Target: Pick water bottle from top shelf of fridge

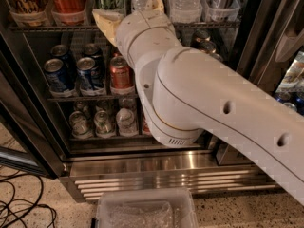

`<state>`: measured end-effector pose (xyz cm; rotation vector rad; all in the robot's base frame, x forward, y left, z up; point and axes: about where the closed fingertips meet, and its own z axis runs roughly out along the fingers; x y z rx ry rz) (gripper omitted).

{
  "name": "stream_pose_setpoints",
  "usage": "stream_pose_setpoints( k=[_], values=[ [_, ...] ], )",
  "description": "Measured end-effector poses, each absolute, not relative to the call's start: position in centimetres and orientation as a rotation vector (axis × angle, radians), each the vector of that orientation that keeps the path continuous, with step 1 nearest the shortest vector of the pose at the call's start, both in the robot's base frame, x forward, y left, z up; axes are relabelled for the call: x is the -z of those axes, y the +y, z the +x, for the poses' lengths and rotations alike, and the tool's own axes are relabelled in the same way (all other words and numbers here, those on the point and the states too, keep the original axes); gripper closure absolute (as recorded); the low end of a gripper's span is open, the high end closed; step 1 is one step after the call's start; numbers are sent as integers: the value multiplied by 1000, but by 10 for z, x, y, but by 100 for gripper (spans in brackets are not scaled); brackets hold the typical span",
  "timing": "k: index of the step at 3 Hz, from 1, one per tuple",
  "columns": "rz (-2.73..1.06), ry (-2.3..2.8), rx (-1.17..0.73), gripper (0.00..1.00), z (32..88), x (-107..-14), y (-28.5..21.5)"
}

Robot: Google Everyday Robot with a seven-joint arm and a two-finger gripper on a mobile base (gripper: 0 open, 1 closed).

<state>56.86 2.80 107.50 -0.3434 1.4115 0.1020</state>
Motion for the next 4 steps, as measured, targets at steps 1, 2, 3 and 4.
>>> stream_pose_setpoints(
  k=[1, 2, 3, 4],
  values=[
    [-330, 1388, -78, 24, 570, -1083, 21],
    [-306, 1383, -56, 23, 580, -1089, 14],
    [-295, 1387, -48, 23, 588, -1091, 11],
    [-291, 1393, -43, 25, 599, -1093, 9]
  ],
)
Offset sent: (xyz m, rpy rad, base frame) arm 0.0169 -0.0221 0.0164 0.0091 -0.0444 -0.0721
